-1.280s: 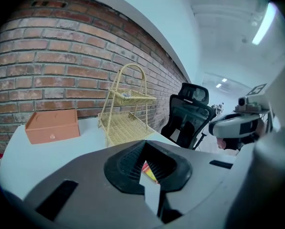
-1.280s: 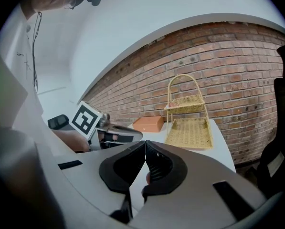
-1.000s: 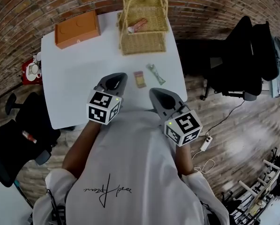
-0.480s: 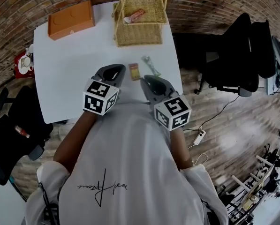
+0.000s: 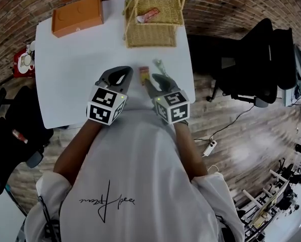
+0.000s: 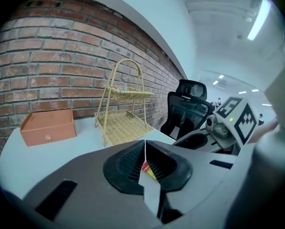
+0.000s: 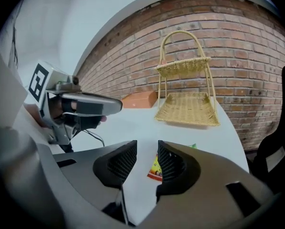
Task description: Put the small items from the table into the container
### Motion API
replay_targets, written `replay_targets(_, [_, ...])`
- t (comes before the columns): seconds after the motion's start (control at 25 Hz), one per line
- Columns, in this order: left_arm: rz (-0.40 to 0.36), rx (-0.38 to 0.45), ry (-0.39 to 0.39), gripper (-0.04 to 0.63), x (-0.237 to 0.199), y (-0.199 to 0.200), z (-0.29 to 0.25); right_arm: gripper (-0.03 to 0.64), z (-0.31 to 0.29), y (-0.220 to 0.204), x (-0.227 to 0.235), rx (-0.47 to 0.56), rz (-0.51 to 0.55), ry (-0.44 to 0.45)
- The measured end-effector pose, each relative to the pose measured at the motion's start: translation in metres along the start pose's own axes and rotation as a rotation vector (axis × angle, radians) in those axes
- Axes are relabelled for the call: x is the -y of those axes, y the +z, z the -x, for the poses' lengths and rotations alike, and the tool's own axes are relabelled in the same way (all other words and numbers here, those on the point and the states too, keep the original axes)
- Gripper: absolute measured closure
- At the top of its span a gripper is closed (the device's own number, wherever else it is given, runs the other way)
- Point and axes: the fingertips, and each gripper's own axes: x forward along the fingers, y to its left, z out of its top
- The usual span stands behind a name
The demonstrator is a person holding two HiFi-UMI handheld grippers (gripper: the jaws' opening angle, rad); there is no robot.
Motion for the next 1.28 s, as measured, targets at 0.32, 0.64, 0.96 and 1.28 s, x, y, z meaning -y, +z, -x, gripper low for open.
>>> replay_targets(0.32, [0.014, -0.009, 0.012, 0.584, -0.007, -0.004, -0.002, 0.460, -0.045, -0.045, 0.020, -0.140, -0.018, -0.093])
replay_targets(0.64, [0.011, -0.030, 0.007, 0.584, -0.009, -0.007, -0.003, 0.439, -0.061, -0.067, 0.026, -0.206, -0.046, -0.172])
replay_targets(0.96, [0.002, -0.040, 0.015, 0.584, -0.011, -0.010, -0.002, 0.440, -0.066, -0.080, 0.026, -0.253, -0.002, -0.193])
replay_targets(1.28, [0.001, -0.043, 0.008, 0.584, -0.011, -0.013, -0.002, 0.472, -0.061, -0.080, 0.028, -0.254, 0.000, -0.204])
